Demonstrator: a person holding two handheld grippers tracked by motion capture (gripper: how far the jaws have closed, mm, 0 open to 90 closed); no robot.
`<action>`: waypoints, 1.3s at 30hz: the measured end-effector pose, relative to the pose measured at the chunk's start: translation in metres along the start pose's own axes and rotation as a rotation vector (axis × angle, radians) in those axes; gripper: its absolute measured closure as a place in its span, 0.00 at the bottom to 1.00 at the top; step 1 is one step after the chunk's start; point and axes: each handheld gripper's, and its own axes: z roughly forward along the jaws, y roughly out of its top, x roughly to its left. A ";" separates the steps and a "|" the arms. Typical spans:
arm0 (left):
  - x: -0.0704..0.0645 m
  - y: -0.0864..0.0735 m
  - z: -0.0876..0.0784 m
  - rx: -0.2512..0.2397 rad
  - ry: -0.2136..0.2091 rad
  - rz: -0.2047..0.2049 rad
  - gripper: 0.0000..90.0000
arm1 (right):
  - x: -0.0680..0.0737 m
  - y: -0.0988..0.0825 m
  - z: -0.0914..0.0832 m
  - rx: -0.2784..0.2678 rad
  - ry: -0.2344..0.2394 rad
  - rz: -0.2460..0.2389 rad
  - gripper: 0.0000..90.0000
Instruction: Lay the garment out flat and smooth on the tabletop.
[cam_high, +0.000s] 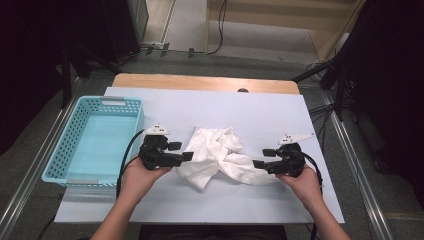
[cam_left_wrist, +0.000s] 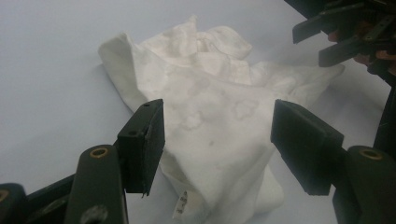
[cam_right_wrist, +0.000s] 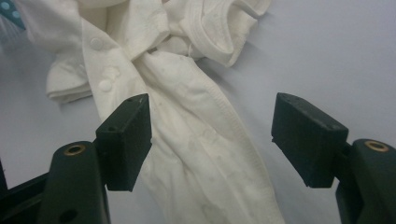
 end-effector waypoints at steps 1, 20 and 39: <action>0.000 -0.001 0.000 0.000 0.001 0.003 0.39 | 0.000 0.002 0.005 0.000 -0.002 0.001 0.31; -0.006 -0.011 0.003 -0.005 0.018 0.020 0.39 | -0.006 0.024 0.040 0.012 -0.011 -0.007 0.34; -0.005 -0.028 0.022 0.040 0.050 0.010 0.37 | -0.008 0.041 0.073 0.037 -0.001 -0.038 0.39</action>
